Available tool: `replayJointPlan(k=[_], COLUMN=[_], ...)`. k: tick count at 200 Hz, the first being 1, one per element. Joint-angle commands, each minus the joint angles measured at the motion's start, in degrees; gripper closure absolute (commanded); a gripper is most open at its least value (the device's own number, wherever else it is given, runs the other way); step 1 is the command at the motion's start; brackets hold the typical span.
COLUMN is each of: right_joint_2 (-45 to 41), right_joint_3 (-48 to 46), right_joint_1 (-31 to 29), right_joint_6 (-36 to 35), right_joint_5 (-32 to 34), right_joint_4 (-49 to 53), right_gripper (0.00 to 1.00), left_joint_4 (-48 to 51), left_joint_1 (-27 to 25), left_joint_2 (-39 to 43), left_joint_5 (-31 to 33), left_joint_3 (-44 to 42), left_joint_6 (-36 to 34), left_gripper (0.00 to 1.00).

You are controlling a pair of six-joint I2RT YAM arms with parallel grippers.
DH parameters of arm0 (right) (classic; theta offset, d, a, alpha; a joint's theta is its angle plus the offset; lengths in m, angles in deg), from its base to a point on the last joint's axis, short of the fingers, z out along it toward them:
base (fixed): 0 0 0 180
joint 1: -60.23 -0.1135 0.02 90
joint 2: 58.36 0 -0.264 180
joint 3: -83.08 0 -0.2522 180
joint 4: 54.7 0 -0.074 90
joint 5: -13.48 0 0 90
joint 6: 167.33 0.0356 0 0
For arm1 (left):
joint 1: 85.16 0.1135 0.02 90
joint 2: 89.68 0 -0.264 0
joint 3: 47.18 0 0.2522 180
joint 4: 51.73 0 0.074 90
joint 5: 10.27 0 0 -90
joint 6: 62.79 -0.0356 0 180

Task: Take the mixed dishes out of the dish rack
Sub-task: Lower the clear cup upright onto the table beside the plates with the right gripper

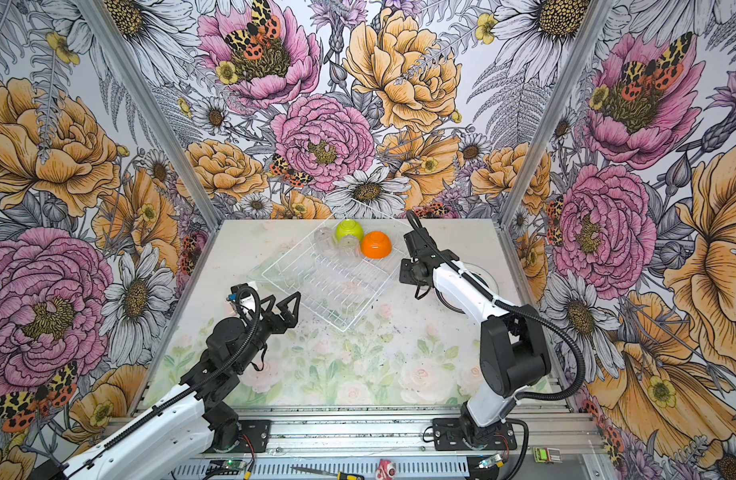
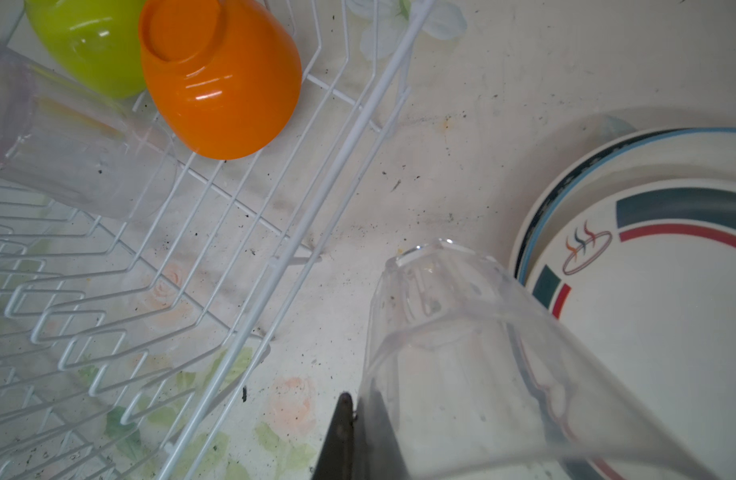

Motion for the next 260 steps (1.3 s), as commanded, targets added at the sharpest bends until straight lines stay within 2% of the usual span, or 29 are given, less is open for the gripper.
replayJointPlan(k=[1, 48, 113, 171, 211, 260], right_joint_2=[2.33, 8.22, 13.00, 13.99, 11.04, 2.58], right_joint_3=[4.00, 9.42, 13.44, 13.62, 13.17, 10.78], right_joint_1=[0.39, 0.81, 1.03, 1.01, 1.06, 0.71], right_joint_6=[-2.23, -3.23, -4.21, -4.24, -4.20, -4.10], right_joint_5=[0.36, 0.32, 1.53, 0.62, 0.80, 0.06], right_joint_4=[1.66, 4.39, 7.31, 7.67, 7.49, 7.19], right_gripper=[1.00, 1.00, 1.00, 0.52, 0.45, 0.42], left_joint_4=[-0.37, 0.79, 4.95, 9.58, 10.93, 21.37], left_joint_1=[-0.08, -0.01, -0.17, 0.01, 0.98, 5.43], left_joint_2=[0.54, 0.91, 1.94, -0.29, -4.33, -18.17], left_joint_5=[2.04, 1.73, 4.49, 7.00, 8.97, 2.69], left_joint_3=[-0.23, 0.32, 1.76, 4.36, 5.82, 17.23], left_joint_6=[-0.90, -0.39, -0.36, -0.39, 0.71, 3.12], left_gripper=[0.01, 0.01, 0.02, 0.01, 0.01, 0.02])
